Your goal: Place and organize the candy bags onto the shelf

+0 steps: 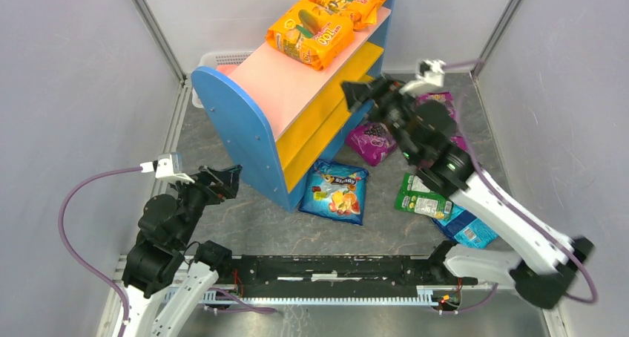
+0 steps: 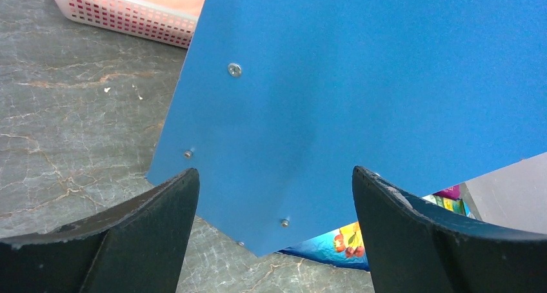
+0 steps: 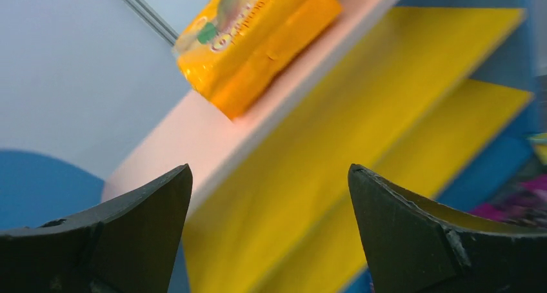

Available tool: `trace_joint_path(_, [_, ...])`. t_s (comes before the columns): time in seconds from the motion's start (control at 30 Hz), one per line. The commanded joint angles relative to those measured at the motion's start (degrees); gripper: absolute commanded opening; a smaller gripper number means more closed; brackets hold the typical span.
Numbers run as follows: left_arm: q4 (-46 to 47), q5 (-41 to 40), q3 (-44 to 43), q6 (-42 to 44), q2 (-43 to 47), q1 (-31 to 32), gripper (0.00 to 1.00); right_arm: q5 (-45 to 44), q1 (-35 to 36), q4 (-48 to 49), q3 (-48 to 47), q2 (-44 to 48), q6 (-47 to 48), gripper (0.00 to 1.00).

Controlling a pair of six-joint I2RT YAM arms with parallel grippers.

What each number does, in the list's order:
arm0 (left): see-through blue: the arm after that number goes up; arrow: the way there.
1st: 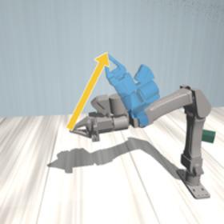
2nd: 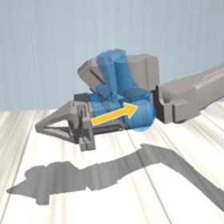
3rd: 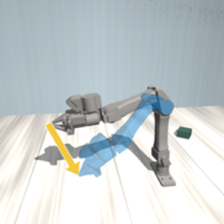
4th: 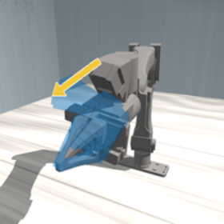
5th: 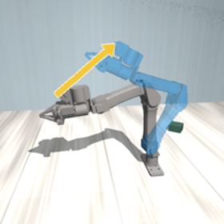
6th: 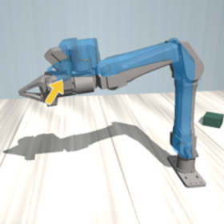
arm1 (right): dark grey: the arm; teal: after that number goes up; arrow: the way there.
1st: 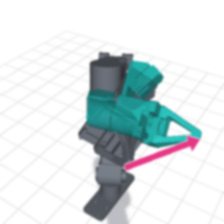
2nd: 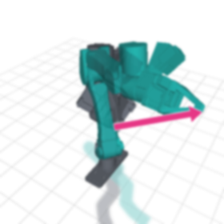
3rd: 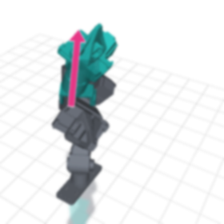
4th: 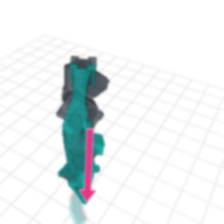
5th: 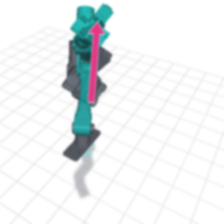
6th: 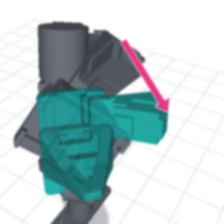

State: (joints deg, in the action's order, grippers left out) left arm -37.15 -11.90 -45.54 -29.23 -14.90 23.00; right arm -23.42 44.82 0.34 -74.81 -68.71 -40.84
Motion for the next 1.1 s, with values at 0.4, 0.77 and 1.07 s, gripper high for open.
trace_joint_path(0.4, [1.9,-0.9,0.0,2.3,-0.9,0.2,0.94,-3.4,0.0,-36.3,36.9,47.2,12.4,0.98])
trace_joint_path(0.77, [1.5,-2.7,0.0,1.6,-0.1,0.1,0.94,11.2,-0.2,-12.0,48.8,27.5,10.9,0.98])
trace_joint_path(1.07, [1.4,-3.0,-0.1,1.5,-1.3,-0.8,0.94,38.3,-16.4,1.1,48.2,11.9,12.3,0.98])
